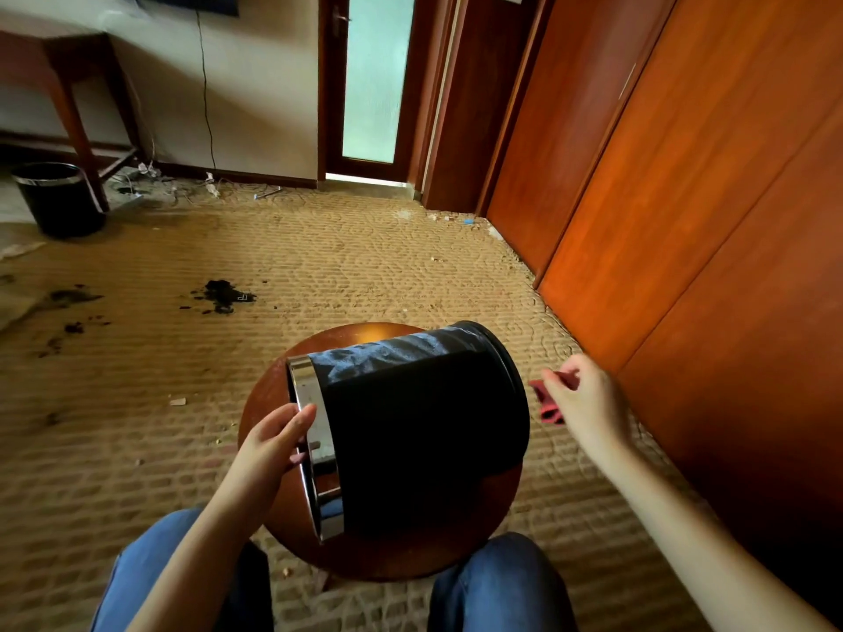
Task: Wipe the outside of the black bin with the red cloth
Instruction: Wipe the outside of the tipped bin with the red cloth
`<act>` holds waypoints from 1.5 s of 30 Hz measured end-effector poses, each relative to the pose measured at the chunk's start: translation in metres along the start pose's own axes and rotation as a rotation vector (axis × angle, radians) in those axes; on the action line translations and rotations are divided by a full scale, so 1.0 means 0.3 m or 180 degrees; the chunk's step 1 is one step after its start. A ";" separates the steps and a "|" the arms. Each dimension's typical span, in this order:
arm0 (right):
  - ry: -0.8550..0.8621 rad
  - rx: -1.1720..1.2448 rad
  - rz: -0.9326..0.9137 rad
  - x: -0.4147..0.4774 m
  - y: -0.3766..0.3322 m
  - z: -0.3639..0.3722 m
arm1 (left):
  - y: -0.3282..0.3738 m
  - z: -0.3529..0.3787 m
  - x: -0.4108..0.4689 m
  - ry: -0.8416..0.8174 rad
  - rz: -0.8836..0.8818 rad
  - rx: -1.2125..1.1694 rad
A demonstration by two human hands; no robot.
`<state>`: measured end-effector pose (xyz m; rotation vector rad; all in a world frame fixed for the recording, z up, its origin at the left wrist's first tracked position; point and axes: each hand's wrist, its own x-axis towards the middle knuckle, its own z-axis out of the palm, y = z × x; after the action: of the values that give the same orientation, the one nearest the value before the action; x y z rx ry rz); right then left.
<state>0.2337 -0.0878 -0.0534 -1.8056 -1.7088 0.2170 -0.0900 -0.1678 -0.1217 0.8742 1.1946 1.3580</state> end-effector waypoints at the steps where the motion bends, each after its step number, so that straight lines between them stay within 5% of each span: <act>1: -0.0013 0.0241 -0.0010 -0.003 -0.022 0.042 | 0.003 0.001 -0.006 -0.0028 -0.0006 0.0032; 7: 0.0476 -0.0183 -0.0528 -0.043 -0.031 0.188 | -0.006 -0.013 -0.007 -0.0067 0.0053 0.0235; 12: -0.0061 0.0012 -0.0655 -0.067 0.015 0.171 | -0.033 -0.007 0.005 -0.0054 -0.0143 0.0100; 19: 0.0531 -0.0548 -0.1183 -0.080 0.025 0.153 | -0.003 -0.012 0.060 0.0115 -0.0043 0.0234; 24: 0.0753 0.0112 -0.0319 0.003 -0.028 0.176 | -0.001 -0.003 0.046 0.0040 0.0025 0.0251; 30: 0.1014 -0.0075 -0.0335 -0.019 -0.030 0.243 | 0.022 0.006 0.033 -0.0037 0.0098 0.0142; 34: 0.1116 -0.0425 -0.0841 -0.085 -0.086 0.267 | 0.001 0.005 0.036 0.0091 0.0039 0.0107; 40: 0.0464 0.0118 -0.1879 -0.372 -0.456 0.431 | -0.010 0.011 0.027 0.0160 0.0104 0.0144; 43: 0.0333 0.0087 -0.2371 -0.340 -0.393 0.418 | -0.012 0.009 0.025 0.0118 0.0175 0.0170; 45: 0.0352 -0.0097 -0.2007 -0.229 -0.240 0.352 | -0.014 0.006 0.025 0.0061 0.0181 0.0207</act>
<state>0.1079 -0.1211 -0.1178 -1.1884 -2.1038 -0.1736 -0.0886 -0.1605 -0.1261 0.9495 1.2429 1.3822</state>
